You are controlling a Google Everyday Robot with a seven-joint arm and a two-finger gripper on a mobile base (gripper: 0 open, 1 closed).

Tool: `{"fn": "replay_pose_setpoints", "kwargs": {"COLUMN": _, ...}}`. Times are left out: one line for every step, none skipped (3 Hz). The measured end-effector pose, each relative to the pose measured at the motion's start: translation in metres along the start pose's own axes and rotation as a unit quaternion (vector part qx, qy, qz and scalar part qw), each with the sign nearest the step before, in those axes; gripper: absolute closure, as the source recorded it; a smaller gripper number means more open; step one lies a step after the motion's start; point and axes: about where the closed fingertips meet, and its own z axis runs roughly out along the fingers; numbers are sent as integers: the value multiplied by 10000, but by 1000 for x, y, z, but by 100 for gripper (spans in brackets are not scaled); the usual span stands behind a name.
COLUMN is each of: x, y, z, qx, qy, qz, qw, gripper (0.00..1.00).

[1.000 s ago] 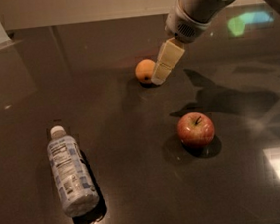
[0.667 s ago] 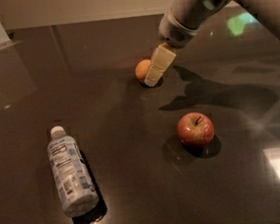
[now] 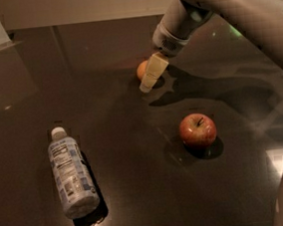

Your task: Move orange near apple

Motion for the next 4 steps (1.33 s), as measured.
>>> {"fn": "replay_pose_setpoints", "kwargs": {"x": 2, "y": 0, "z": 12, "qx": -69, "qy": 84, "qz": 20, "qw": 9999, "gripper": 15}}
{"fn": "replay_pose_setpoints", "kwargs": {"x": 3, "y": 0, "z": 16, "qx": -104, "qy": 132, "qz": 25, "qw": 9999, "gripper": 38}}
{"fn": "replay_pose_setpoints", "kwargs": {"x": 2, "y": -1, "z": 8, "qx": -110, "qy": 86, "qz": -4, "qw": 9999, "gripper": 62}}
{"fn": "replay_pose_setpoints", "kwargs": {"x": 5, "y": -2, "z": -16, "qx": -79, "qy": 213, "qz": -223, "qw": 9995, "gripper": 84}}
